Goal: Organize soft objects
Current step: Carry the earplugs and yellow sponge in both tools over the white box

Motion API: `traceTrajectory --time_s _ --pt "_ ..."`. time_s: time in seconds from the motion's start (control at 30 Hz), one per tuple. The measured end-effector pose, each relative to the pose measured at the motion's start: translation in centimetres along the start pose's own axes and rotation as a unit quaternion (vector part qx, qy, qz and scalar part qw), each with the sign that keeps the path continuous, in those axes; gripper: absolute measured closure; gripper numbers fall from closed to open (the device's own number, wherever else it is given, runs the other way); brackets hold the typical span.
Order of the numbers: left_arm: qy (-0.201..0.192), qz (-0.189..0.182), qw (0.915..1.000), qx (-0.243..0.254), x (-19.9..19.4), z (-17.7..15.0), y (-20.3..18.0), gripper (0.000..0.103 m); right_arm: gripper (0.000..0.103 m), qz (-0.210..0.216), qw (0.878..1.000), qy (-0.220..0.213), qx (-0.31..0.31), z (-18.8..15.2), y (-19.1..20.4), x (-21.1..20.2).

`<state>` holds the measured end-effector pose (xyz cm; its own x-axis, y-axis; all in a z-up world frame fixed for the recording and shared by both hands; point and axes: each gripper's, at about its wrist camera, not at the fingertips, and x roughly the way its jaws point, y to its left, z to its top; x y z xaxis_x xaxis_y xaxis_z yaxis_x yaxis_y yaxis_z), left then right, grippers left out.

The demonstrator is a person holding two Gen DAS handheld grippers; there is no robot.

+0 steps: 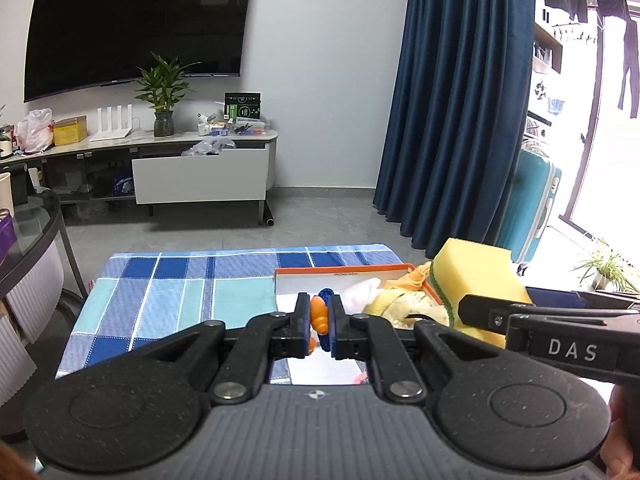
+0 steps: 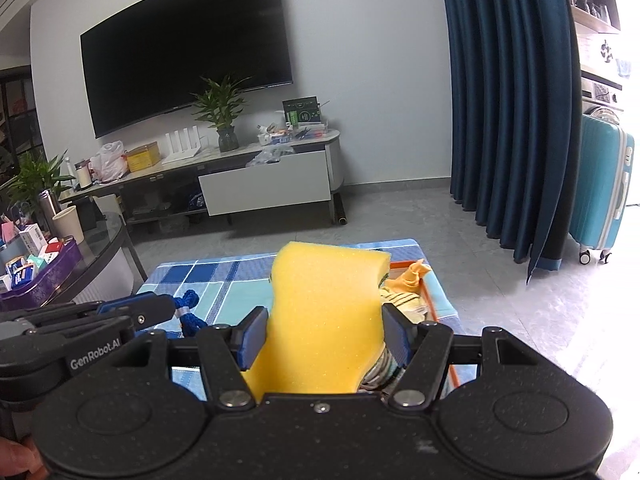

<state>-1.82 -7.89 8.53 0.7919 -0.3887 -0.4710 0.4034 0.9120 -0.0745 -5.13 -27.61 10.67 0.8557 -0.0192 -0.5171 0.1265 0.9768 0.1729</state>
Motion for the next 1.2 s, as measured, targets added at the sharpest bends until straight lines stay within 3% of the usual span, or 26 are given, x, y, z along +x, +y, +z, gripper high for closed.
traceTrajectory --time_s 0.47,1.2 --pt "0.005 -0.029 0.9994 0.016 0.3 -0.8 -3.0 0.092 0.028 -0.024 1.000 -0.011 0.015 -0.4 -3.1 -1.9" --pt "0.017 -0.051 0.9981 0.030 1.4 -1.3 -4.8 0.091 0.028 -0.039 0.999 -0.004 0.029 -0.4 -4.6 -1.1"
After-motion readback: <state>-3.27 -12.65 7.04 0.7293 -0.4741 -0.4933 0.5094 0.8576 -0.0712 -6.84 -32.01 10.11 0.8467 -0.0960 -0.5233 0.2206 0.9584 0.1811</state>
